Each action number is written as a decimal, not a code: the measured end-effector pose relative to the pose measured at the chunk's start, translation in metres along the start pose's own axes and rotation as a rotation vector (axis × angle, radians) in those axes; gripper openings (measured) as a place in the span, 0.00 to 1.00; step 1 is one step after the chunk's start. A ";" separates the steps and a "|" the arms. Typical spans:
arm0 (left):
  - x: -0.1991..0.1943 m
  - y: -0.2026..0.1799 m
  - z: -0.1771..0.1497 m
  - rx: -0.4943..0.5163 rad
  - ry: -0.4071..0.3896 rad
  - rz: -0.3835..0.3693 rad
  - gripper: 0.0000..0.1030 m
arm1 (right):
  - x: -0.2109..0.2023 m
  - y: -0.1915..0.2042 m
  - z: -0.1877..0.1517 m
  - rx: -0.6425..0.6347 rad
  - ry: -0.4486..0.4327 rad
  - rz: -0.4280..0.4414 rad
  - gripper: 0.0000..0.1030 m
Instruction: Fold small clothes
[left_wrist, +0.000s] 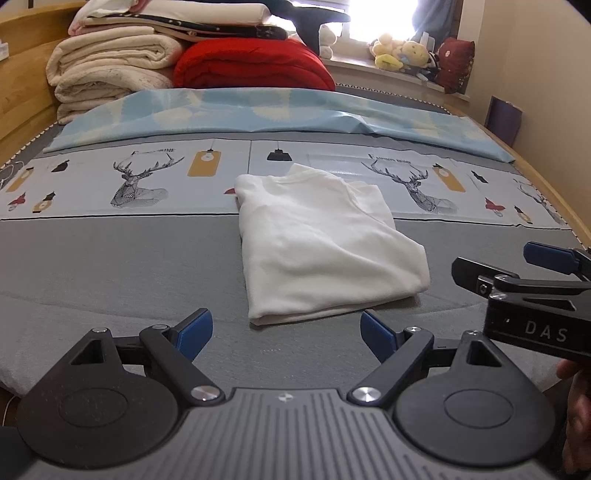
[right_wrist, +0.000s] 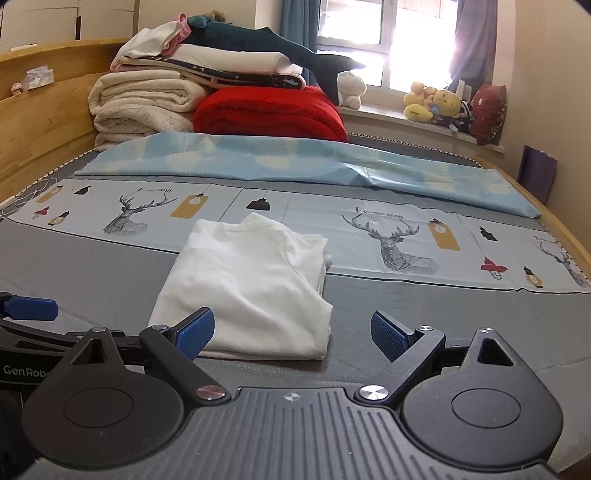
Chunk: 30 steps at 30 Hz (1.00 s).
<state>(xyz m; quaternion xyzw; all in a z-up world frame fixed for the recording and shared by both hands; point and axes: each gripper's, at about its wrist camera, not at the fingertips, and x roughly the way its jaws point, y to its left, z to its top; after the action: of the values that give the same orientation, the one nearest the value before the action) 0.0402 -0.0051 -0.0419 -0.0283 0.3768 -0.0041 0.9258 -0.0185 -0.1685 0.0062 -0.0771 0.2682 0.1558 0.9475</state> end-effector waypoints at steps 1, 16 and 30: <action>0.000 0.000 0.000 0.000 0.000 -0.002 0.88 | 0.000 0.000 0.000 -0.001 0.001 0.002 0.90; 0.002 0.000 0.001 -0.012 0.009 0.003 0.88 | 0.003 0.000 0.001 0.008 0.009 0.007 0.90; 0.002 0.000 0.000 -0.011 0.010 0.003 0.88 | 0.004 0.001 0.000 0.011 0.013 0.006 0.90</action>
<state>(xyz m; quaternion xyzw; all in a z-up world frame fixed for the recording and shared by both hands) 0.0416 -0.0052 -0.0428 -0.0329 0.3816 -0.0005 0.9237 -0.0153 -0.1664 0.0040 -0.0720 0.2757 0.1568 0.9456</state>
